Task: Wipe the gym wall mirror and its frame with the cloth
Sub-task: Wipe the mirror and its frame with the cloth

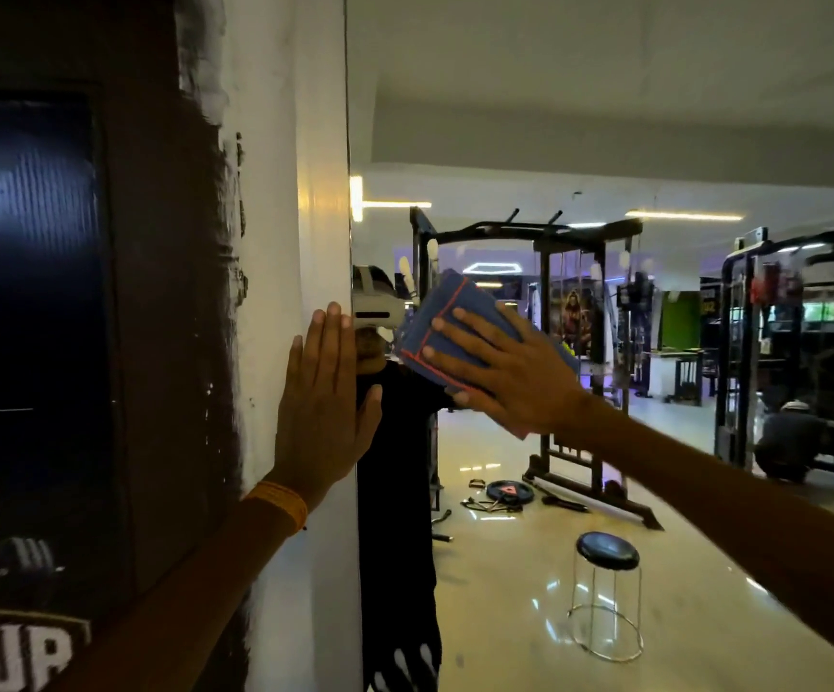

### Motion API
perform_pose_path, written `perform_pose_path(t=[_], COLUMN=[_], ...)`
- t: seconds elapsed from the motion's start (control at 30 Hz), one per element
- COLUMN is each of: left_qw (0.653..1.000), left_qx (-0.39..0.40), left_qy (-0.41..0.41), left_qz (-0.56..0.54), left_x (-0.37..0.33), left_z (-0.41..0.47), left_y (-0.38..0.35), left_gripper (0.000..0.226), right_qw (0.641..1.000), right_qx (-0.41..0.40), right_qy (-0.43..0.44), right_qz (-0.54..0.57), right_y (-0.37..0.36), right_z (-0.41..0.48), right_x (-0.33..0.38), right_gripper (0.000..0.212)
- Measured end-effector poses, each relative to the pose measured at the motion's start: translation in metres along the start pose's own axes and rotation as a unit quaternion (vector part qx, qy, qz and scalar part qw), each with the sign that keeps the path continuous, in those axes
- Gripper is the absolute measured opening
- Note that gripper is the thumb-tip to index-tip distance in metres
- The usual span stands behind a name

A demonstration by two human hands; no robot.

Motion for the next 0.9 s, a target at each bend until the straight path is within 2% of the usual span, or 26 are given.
perform_pose_path(t=[0.07,0.13,0.2,0.23,0.33,0.43,0.5,0.57,0.63,0.67,0.77,0.83,0.9], left_qw=[1.000,1.000,1.000,1.000,1.000,1.000,1.000,1.000,0.999,0.999,0.999,0.999,0.999], left_qx=[0.003,0.000,0.002,0.006,0.010,0.014,0.014,0.019,0.032,0.038,0.046,0.047,0.051], left_qy=[0.001,0.002,0.006,0.008,0.016,0.009,0.005,0.005,0.005,0.002,-0.007,-0.007,-0.004], left_qz=[0.005,0.002,-0.004,-0.006,-0.001,-0.004,-0.010,-0.010,0.008,0.019,0.027,0.023,0.020], left_x=[0.000,-0.001,-0.003,-0.004,-0.005,-0.007,-0.009,-0.008,-0.006,-0.004,0.000,0.001,0.002], left_z=[-0.001,-0.003,-0.012,-0.018,-0.033,-0.044,-0.047,-0.046,-0.047,-0.049,-0.061,-0.069,-0.073], left_y=[0.000,0.000,-0.004,-0.007,-0.015,-0.017,-0.017,-0.019,-0.019,-0.019,-0.020,-0.023,-0.025], left_gripper=[0.076,0.076,0.077,0.078,0.081,0.080,0.079,0.081,0.080,0.079,0.077,0.077,0.078], right_qw=[0.999,0.984,0.963,0.967,0.998,0.999,1.000,0.991,0.973,0.977,0.998,1.000,0.999], right_qx=[-0.010,-0.032,-0.056,-0.065,-0.038,-0.002,-0.018,-0.051,-0.073,-0.065,-0.032,-0.012,-0.020], right_qy=[-0.047,-0.176,-0.253,-0.236,-0.057,0.041,0.001,-0.122,-0.204,-0.189,-0.055,0.028,0.042], right_qz=[-0.023,0.027,0.070,0.064,0.018,-0.016,-0.008,0.035,0.081,0.076,0.028,-0.002,-0.025], right_y=[0.019,0.043,0.052,0.045,0.008,0.008,0.026,0.049,0.053,0.043,0.008,0.004,0.016], right_z=[0.026,0.050,0.061,0.061,0.028,0.024,0.054,0.083,0.092,0.087,0.046,0.036,0.055], right_x=[-0.052,-0.102,-0.097,-0.073,0.019,0.012,-0.029,-0.060,-0.042,-0.017,0.044,0.034,-0.001], right_gripper=[0.063,0.066,0.067,0.065,0.060,0.059,0.058,0.061,0.066,0.068,0.062,0.060,0.059])
Point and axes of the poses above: each hand's wrist, its own z-axis towards the middle knuckle, its own y-axis out of the back of the hand, x = y × z, the point moved 4 cm from there along z, towards the middle knuckle, and after that the axes turned 14 degrees about x, right-handed, at the moved point
